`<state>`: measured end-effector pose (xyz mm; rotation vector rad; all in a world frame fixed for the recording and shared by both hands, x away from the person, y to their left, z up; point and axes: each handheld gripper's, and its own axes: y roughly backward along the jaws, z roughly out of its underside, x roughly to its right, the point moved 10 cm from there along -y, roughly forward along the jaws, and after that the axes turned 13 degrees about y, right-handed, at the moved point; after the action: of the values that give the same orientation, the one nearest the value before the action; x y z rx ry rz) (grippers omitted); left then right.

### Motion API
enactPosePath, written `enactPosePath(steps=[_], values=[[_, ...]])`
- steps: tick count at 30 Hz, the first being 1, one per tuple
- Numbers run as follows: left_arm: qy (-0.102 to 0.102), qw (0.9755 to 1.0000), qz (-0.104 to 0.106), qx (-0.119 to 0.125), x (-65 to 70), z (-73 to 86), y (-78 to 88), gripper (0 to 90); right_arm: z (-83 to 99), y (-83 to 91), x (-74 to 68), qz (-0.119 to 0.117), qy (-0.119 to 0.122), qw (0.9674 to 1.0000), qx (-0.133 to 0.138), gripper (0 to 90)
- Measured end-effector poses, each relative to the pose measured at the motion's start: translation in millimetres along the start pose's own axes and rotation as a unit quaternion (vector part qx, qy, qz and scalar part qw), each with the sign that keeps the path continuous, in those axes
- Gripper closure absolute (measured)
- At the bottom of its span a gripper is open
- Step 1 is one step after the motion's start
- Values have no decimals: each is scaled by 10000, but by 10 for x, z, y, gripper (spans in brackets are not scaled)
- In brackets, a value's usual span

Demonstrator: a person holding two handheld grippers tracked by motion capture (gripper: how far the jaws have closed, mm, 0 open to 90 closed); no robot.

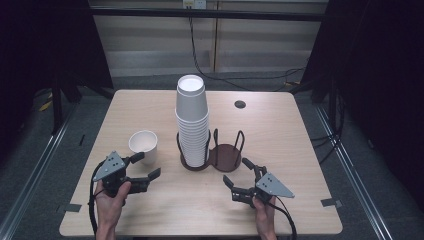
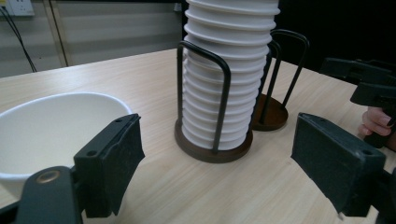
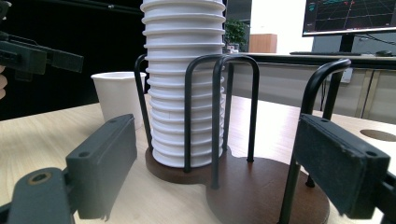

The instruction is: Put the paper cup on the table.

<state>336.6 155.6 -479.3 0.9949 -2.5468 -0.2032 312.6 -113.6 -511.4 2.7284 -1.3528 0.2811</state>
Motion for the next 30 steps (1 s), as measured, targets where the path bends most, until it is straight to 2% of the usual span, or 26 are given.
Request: enactPosePath(steps=[3, 6, 7, 9, 10, 13, 15, 18, 20, 21, 24, 26, 28, 29, 30], values=[[-48, 9998, 158, -73, 88, 73, -68, 161, 0, 1, 0, 1, 2, 10000, 1, 129], [-113, 9998, 133, -39, 140, 87, -99, 161, 0, 0, 0, 0, 2, 10000, 1, 129], [-103, 9996, 254, 120, 206, 83, -123, 161, 0, 0, 0, -1, 1, 10000, 1, 129], [-78, 9994, 308, 155, 240, 98, -140, 161, 0, 0, 0, 2, 2, 10000, 2, 129], [-151, 9995, 237, 169, 252, 116, -159, 161, 0, 1, 0, 0, 2, 10000, 1, 129], [-230, 9989, 300, 260, 377, 215, -252, 161, 0, 0, 0, -1, 1, 10000, 1, 129], [-321, 9987, 334, 205, 431, 275, -304, 161, 0, 0, 0, -2, 1, 10000, 1, 129], [-334, 9985, 344, 251, 482, 322, -349, 161, 0, 0, 0, -3, 3, 10000, 1, 129], [-254, 9985, 420, 251, 522, 378, -381, 162, 0, 0, 0, -4, 0, 10000, 1, 129], [-215, 9991, 330, 134, 516, 444, -420, 161, 0, 0, 0, -5, -1, 10000, 1, 129], [-300, 9990, 302, 129, 543, 474, -444, 162, 0, 0, -1, -9, 0, 10000, 1, 129], [-171, 9987, 386, 283, 584, 496, -459, 162, 0, 0, 0, -8, -2, 10000, 1, 129], [-180, 9985, 396, 333, 605, 543, -476, 160, -1, 1, -1, -5, 1, 10000, 4, 129], [-311, 9974, 363, 535, 613, 521, -460, 159, -1, 1, -1, -7, 2, 10000, 6, 130], [-311, 9974, 363, 535, 613, 521, -460, 160, 1, -1, -2, -15, 3, 10000, -2, 130]])
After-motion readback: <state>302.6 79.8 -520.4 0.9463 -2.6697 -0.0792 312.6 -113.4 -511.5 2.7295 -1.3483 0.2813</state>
